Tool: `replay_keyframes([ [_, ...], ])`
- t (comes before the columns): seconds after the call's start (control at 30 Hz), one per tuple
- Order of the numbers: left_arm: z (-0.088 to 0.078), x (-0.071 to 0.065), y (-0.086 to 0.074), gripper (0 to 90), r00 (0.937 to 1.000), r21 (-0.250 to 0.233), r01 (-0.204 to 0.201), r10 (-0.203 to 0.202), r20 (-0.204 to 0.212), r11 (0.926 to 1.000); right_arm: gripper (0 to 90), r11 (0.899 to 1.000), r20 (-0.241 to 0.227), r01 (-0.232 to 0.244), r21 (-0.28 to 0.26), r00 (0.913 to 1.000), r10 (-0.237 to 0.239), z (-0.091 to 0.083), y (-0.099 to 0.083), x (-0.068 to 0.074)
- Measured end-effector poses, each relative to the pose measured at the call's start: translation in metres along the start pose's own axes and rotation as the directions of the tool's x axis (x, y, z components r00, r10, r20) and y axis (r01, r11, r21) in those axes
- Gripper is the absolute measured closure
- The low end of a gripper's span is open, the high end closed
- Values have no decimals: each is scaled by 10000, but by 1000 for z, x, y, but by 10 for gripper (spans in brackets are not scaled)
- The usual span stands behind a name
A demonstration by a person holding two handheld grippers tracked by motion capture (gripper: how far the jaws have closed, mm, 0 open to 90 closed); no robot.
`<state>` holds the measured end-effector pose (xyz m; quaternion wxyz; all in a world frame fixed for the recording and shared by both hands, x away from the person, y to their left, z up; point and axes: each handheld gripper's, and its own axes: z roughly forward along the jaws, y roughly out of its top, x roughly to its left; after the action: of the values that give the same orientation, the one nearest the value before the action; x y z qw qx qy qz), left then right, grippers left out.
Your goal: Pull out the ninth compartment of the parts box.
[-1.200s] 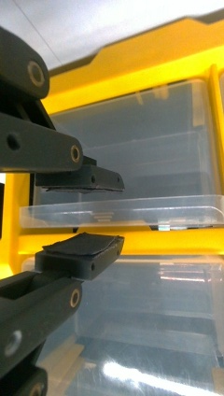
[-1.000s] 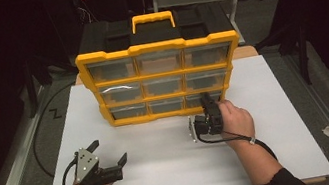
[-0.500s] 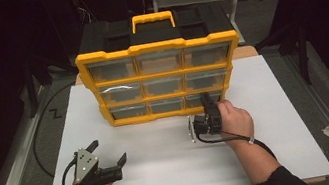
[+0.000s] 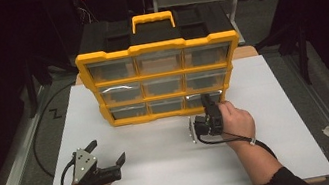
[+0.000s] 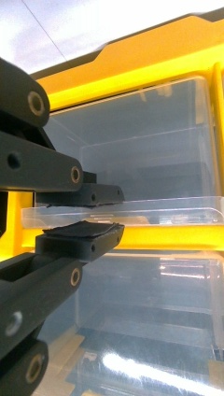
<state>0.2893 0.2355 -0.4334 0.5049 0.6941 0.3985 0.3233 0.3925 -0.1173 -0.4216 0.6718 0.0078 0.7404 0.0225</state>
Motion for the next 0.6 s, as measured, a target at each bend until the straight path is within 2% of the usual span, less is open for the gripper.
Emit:
replay_keyframes([
  [0.1, 0, 0, 0, 2, 10000, -8, 13, -13, -3, 10000, 822, 10000, -9, -59, -36, 10000, 59, -1, 0, 1],
  [0.2, -1, 1, 0, 2, 10000, -18, 25, -25, -9, 10000, 822, 9999, -171, 106, 117, 9998, -104, -5, 0, -1],
  [0.23, -1, 1, 0, 2, 10000, -25, 25, -25, -16, 10000, 821, 10000, -34, 78, -60, 10000, -78, -5, 0, 0],
  [0.27, -1, 1, 0, 2, 10000, -27, 29, -29, -17, 10000, 821, 9999, -256, -23, 146, 9997, 27, -8, 0, 0],
  [0.3, -1, 1, 0, 2, 10000, -32, 34, -34, -20, 10000, 822, 9999, -35, 93, -97, 10000, -93, -8, -1, 0],
  [0.37, -1, 1, 0, 2, 10000, -56, 53, -54, -31, 10000, 821, 10000, -176, 10, 59, 9998, -9, -12, -1, 0],
  [0.43, -1, 1, 0, 2, 10000, -58, 45, -45, -28, 10000, 821, 9998, -142, 190, 61, 9997, -189, -16, -1, -1],
  [0.6, -2, 1, 1, 1, 9999, -114, 114, -114, -20, 9999, 794, 9998, -224, -130, -126, 9997, 128, -20, -3, -1],
])
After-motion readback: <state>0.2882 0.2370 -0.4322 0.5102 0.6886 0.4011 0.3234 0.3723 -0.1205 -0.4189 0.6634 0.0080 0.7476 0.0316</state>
